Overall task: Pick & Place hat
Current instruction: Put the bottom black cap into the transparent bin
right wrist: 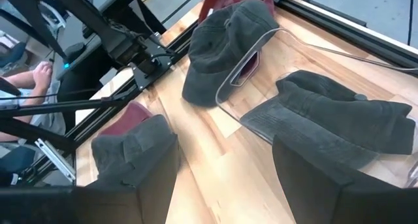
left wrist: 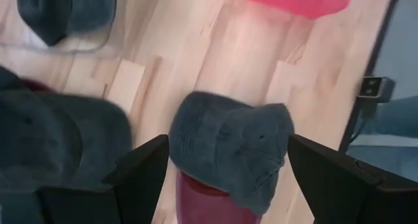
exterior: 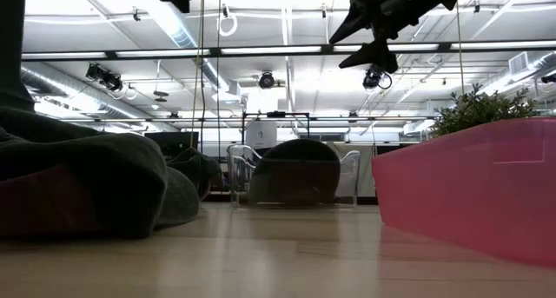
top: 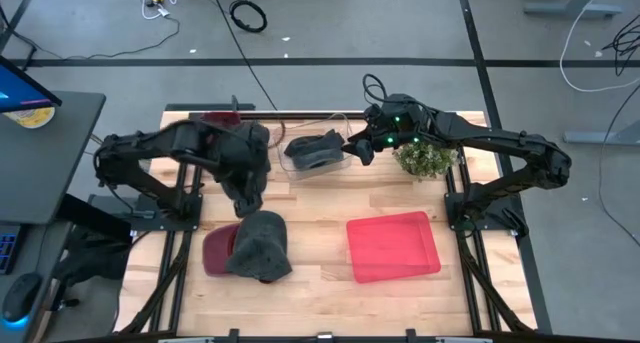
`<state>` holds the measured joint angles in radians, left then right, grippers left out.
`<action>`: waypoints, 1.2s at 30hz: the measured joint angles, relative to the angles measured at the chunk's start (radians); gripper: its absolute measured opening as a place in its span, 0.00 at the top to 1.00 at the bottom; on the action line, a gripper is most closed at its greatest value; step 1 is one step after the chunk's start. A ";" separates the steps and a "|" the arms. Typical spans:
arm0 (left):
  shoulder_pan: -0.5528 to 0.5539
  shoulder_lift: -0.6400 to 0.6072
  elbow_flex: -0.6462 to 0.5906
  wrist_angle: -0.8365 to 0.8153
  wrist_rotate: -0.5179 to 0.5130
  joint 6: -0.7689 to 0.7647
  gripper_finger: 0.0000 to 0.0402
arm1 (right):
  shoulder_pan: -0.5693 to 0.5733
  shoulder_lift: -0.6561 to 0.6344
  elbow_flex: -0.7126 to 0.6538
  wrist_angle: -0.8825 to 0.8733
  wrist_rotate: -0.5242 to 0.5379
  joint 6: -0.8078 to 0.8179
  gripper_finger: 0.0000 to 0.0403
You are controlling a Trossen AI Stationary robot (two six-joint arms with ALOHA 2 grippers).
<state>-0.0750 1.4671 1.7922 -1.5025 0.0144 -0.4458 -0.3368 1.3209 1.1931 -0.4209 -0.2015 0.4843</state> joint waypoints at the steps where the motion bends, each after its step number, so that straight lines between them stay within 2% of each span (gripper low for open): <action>1: -0.012 0.003 -0.019 -0.002 -0.007 -0.017 0.22 | 0.001 0.000 0.000 0.000 0.001 0.000 0.38; 6: -0.050 0.003 -0.202 0.003 -0.099 -0.063 0.22 | 0.001 0.000 0.000 0.000 0.001 0.000 0.38; 9: -0.032 0.004 -0.326 0.076 -0.109 0.050 0.22 | 0.001 0.000 0.000 0.000 0.000 0.000 0.38; 14: 0.042 0.004 -0.469 0.278 0.051 0.281 0.22 | 0.002 0.000 0.000 0.000 -0.020 0.002 0.38; 19: 0.146 0.004 -0.546 0.322 0.104 0.459 0.22 | 0.014 0.000 0.000 -0.002 -0.035 0.000 0.38; 22: 0.217 0.004 -0.583 0.328 0.172 0.549 0.22 | 0.026 0.000 0.000 -0.007 -0.036 -0.005 0.38; 26: 0.307 0.004 -0.640 0.340 0.292 0.620 0.22 | 0.040 0.000 0.000 -0.008 -0.036 -0.011 0.38; 30: 0.375 0.004 -0.708 0.429 0.432 0.643 0.22 | 0.047 0.000 0.000 -0.008 -0.035 -0.022 0.38; 36: 0.429 0.004 -0.800 0.523 0.492 0.685 0.22 | 0.047 0.000 0.000 -0.008 -0.035 -0.022 0.38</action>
<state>0.3536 1.4708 0.9920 -0.9798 0.5067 0.2397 -0.2897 1.3209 1.1931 -0.4290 -0.2368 0.4622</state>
